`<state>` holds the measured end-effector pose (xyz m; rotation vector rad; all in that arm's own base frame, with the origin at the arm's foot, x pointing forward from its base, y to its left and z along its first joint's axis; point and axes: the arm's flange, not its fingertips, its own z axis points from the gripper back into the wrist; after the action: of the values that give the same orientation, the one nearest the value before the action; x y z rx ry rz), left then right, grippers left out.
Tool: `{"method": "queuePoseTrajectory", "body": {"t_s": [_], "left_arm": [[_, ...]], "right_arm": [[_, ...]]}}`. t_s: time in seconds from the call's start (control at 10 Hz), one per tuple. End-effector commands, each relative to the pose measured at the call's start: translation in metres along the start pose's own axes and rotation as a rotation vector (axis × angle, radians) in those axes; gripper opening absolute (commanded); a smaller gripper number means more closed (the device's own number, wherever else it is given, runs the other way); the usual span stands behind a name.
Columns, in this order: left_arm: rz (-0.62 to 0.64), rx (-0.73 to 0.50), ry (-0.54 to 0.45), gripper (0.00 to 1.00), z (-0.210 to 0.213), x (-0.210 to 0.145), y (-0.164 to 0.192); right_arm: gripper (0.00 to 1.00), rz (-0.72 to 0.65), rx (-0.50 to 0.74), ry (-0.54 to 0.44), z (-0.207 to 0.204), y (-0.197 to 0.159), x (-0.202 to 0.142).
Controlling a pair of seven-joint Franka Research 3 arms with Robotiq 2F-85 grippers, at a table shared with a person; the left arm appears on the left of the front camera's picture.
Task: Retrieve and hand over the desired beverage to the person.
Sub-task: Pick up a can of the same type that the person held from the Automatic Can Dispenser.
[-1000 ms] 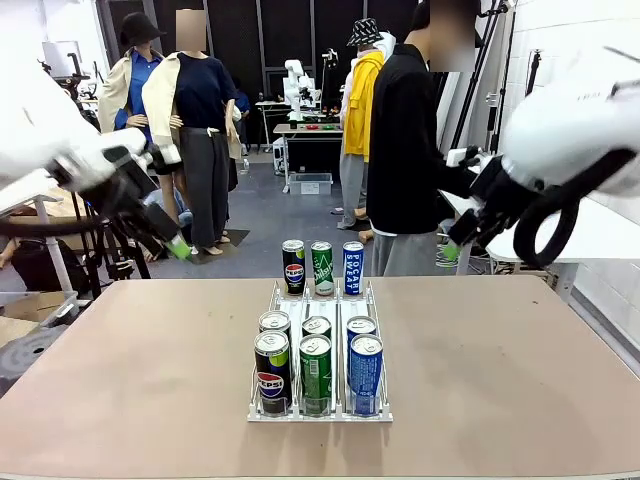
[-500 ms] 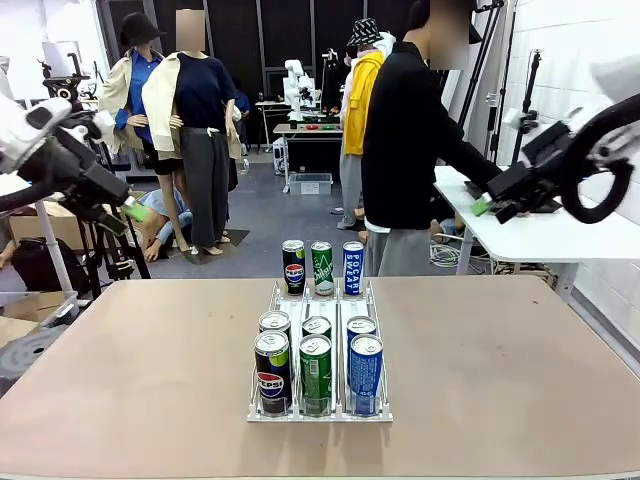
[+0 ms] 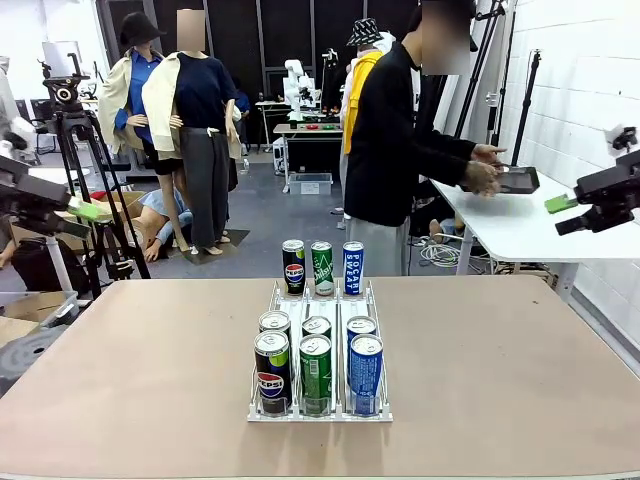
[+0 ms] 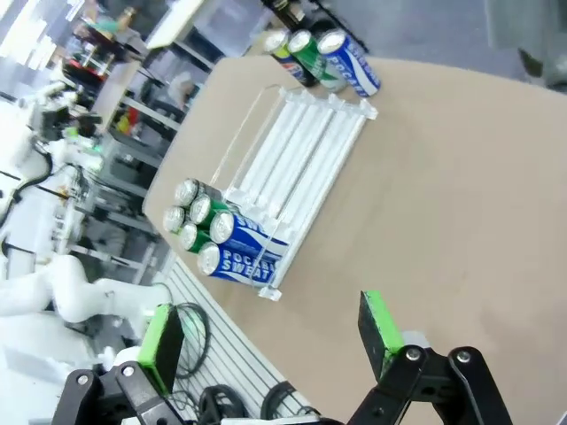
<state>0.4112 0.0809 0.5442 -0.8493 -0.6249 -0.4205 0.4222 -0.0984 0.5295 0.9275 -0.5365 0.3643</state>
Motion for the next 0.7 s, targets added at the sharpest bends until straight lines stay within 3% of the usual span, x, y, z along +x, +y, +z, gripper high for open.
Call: {"method": "queuePoseTrajectory", "body": {"t_s": [0.0, 0.2, 0.6], "left_arm": [[-0.028, -0.097, -0.099, 1.0, 0.02, -0.004, 0.004], [-0.008, -0.112, -0.134, 1.0, 0.035, -0.004, 0.012], [0.002, -0.114, -0.107, 1.0, 0.035, -0.001, 0.019]], "right_arm": [[1.0, 0.004, 0.092, -0.064, 0.004, -0.01, -0.008], [1.0, -0.022, 0.101, -0.101, 0.015, -0.016, -0.017], [1.0, -0.032, 0.152, -0.124, 0.026, -0.025, -0.025]]}}
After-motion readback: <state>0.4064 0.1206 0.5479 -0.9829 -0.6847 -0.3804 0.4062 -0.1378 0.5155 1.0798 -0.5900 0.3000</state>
